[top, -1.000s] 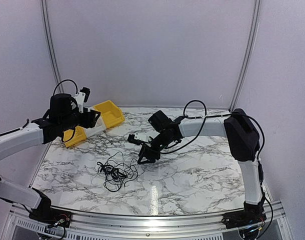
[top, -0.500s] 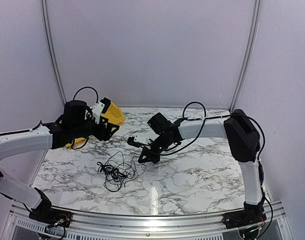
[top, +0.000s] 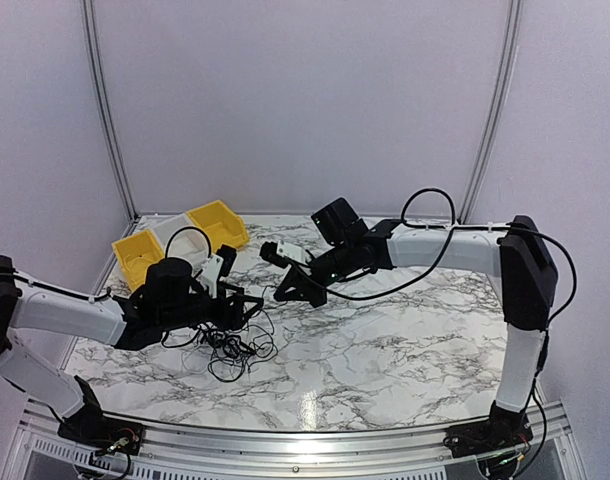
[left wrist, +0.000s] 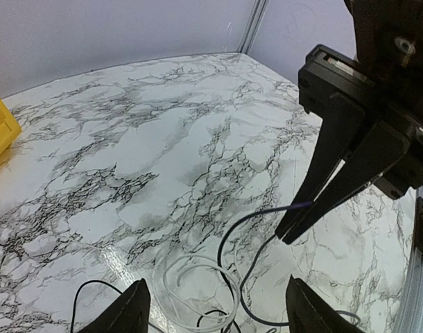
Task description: Untangle the cables
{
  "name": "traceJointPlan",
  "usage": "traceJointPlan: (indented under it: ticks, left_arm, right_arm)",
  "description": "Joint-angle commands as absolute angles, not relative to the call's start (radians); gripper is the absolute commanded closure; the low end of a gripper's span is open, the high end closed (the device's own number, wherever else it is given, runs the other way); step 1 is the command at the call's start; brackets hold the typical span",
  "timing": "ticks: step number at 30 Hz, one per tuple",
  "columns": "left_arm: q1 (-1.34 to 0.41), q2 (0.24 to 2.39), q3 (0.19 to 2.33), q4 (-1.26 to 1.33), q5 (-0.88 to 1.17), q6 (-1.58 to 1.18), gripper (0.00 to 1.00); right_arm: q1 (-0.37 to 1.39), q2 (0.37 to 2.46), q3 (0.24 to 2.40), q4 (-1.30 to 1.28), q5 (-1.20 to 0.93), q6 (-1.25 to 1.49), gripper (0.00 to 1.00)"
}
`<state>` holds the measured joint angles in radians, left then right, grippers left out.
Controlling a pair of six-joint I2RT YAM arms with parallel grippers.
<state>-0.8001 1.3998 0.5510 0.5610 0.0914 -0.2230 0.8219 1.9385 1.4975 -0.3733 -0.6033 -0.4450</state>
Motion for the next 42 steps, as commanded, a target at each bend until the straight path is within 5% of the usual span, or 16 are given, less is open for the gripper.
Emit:
traceJointPlan:
  ticks: [1, 12, 22, 32, 37, 42]
  left_arm:
    - [-0.810, 1.452, 0.537, 0.788, 0.063, -0.309, 0.31]
    - [-0.815, 1.684, 0.628, 0.847, -0.072, -0.357, 0.47]
    - [-0.814, 1.736, 0.613, 0.773, -0.253, -0.403, 0.56]
    - [-0.789, 1.781, 0.603, 0.769, -0.283, -0.427, 0.70]
    - [-0.790, 1.708, 0.567, 0.771, -0.284, -0.425, 0.67]
    - [-0.796, 1.482, 0.507, 0.766, -0.276, -0.351, 0.51]
  right_arm:
    - [0.828, 1.933, 1.483, -0.343, -0.630, -0.428, 1.00]
    - [0.829, 1.912, 1.480, -0.342, -0.668, -0.424, 1.00]
    - [0.829, 1.650, 1.567, -0.437, -0.737, -0.448, 1.00]
    - [0.828, 1.620, 1.942, -0.672, -0.765, -0.471, 1.00]
    - [0.828, 1.629, 2.005, -0.685, -0.725, -0.482, 1.00]
    - [0.828, 1.615, 1.908, -0.664, -0.690, -0.502, 1.00]
